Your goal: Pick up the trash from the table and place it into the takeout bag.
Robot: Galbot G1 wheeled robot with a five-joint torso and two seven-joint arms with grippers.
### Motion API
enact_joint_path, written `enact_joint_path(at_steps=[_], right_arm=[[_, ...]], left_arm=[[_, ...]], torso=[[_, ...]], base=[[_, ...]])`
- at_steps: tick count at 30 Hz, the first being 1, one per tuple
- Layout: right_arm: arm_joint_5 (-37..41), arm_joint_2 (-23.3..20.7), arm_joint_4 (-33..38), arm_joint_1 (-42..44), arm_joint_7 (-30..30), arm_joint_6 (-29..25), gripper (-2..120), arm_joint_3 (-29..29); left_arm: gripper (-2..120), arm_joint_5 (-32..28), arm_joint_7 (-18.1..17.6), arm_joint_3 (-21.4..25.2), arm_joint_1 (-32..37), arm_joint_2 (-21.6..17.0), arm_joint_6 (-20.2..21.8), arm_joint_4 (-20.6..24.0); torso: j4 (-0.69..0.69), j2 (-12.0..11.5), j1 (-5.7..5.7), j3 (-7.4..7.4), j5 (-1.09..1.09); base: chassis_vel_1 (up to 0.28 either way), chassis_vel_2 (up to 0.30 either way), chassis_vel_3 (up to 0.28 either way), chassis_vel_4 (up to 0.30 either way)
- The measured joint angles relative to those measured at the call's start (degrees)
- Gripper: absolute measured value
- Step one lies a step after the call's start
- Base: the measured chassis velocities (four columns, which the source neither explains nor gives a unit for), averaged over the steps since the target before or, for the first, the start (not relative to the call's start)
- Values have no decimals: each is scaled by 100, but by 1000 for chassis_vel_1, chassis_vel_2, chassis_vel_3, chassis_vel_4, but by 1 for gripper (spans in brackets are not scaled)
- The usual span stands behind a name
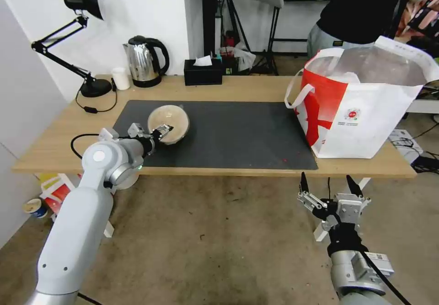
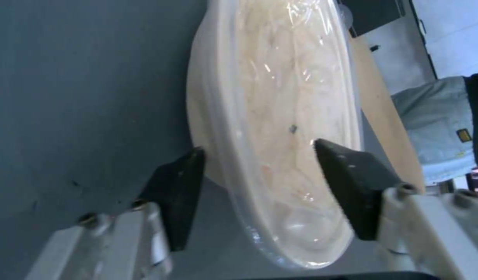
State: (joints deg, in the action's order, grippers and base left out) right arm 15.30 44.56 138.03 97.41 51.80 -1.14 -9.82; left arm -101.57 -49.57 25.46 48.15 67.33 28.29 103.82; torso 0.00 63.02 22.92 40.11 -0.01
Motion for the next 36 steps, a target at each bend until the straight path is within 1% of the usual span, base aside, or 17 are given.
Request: enact_joint_path(at_steps=[1,2,6,7,10,11,21,23,25,27,36], right_arm=[[0,0,0,0,0,0,100,0],[0,0,0,0,0,0,100,0],[0,0,0,0,0,0,100,0],[0,0,0,0,0,0,100,0],[0,0,0,0,0,0,100,0],[0,0,0,0,0,0,100,0],[0,0,0,0,0,0,100,0],[0,0,0,0,0,0,100,0],[0,0,0,0,0,0,100,0],[0,0,0,0,0,0,100,0],[0,0,0,0,0,0,100,0]], left_arm=[[48,9,0,0,0,0,-1,0],[48,9,0,0,0,0,-1,0],[30,15,0,10,-4,-21,-7,16],[30,15,0,10,-4,-21,-7,16],[18,15,1,23,-1,-39,-10,48],[16,16,3,26,3,-40,-10,51],[12,39,23,32,20,-73,-14,66],[9,40,29,32,20,-77,-15,66],[7,40,33,32,22,-77,-16,70],[1,41,41,35,45,-73,-16,98],[0,38,59,79,139,-99,-33,233]], torso=[[0,0,0,0,0],[0,0,0,0,0],[0,0,0,0,2],[0,0,0,0,2],[0,0,0,0,1],[0,0,0,0,1],[0,0,0,0,1],[0,0,0,0,1],[0,0,0,0,1],[0,0,0,0,0],[0,0,0,0,0]], base=[[0,0,0,0],[0,0,0,0],[0,0,0,0],[0,0,0,0],[0,0,0,0],[0,0,0,0],[0,0,0,0],[0,0,0,0],[0,0,0,0],[0,0,0,0],[0,0,0,0]])
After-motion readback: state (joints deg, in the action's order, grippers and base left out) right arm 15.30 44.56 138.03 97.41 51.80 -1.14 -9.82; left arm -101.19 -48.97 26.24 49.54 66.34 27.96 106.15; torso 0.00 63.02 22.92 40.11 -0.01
